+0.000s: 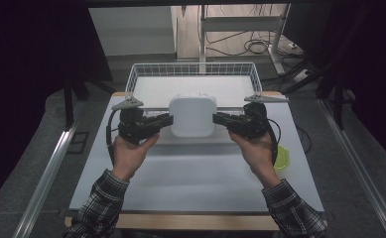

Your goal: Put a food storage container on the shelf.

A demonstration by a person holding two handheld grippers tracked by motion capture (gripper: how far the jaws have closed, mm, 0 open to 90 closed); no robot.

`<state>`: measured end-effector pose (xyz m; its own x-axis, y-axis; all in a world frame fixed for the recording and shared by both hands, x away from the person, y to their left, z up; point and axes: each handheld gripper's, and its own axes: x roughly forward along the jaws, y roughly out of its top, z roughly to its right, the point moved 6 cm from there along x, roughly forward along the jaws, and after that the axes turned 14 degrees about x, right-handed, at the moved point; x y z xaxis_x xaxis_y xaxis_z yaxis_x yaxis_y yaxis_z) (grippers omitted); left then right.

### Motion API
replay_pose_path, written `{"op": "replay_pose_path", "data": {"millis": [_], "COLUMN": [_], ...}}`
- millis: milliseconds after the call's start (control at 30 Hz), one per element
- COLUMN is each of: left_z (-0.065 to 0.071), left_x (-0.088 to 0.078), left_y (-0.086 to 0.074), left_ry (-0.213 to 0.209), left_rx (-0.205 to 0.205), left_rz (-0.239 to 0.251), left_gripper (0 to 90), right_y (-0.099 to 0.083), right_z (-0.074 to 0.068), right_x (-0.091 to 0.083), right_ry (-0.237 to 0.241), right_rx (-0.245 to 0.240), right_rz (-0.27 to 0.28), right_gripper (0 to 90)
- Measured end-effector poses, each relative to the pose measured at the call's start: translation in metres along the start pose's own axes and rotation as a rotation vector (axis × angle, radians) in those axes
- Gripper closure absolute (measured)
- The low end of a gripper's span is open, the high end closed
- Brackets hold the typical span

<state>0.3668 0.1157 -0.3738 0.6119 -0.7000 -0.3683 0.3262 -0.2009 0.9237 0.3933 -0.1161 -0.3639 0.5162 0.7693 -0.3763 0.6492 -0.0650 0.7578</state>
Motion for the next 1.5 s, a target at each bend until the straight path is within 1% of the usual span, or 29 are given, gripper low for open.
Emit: {"op": "replay_pose_path", "data": {"millis": [300,333,367,433,467,567,767,833,967,1100,1333,1500], "left_z": [-0.008,-0.008,-0.010,-0.012,-0.013,-0.016,-0.021,-0.024,-0.028,-0.031,-0.035,-0.039], "left_x": [-0.004,-0.004,-0.004,-0.004,-0.004,-0.003,-0.002,0.001,0.004,0.008,0.013,0.016], "left_y": [0.018,0.018,0.022,0.024,0.027,0.031,0.037,0.041,0.044,0.046,0.048,0.047], "left_ry": [0.004,0.004,0.006,0.006,0.006,0.007,0.010,0.006,0.006,0.003,0.004,0.011], "left_rx": [0.009,0.009,0.005,0.003,0.003,0.002,-0.004,-0.011,-0.016,-0.024,-0.023,-0.031], "left_rz": [0.015,0.015,0.017,0.019,0.020,0.023,0.018,0.019,0.019,0.025,0.028,0.023], "left_gripper": [78.8,78.8,78.8,78.8,78.8,78.8,78.8,78.7,78.7,78.5,77.7,77.0], "right_y": [0.019,0.019,0.024,0.025,0.030,0.035,0.043,0.047,0.053,0.058,0.066,0.067], "right_z": [-0.005,-0.005,-0.007,-0.007,-0.008,-0.008,-0.006,-0.004,0.000,0.002,0.008,0.012], "right_x": [0.002,0.002,0.003,0.003,0.004,0.006,0.009,0.011,0.014,0.016,0.022,0.028], "right_ry": [0.009,0.009,0.008,0.007,0.005,0.005,0.009,0.010,0.007,-0.004,-0.009,-0.023], "right_rx": [-0.002,-0.002,-0.003,-0.004,-0.002,-0.002,0.010,0.023,0.043,0.048,0.080,0.084], "right_rz": [0.008,0.008,0.009,0.007,0.006,0.005,0.006,0.003,-0.004,-0.008,-0.013,-0.020], "right_gripper": [79.2,79.2,79.2,79.2,79.1,79.1,79.0,78.9,78.7,78.4,77.6,77.2]}}
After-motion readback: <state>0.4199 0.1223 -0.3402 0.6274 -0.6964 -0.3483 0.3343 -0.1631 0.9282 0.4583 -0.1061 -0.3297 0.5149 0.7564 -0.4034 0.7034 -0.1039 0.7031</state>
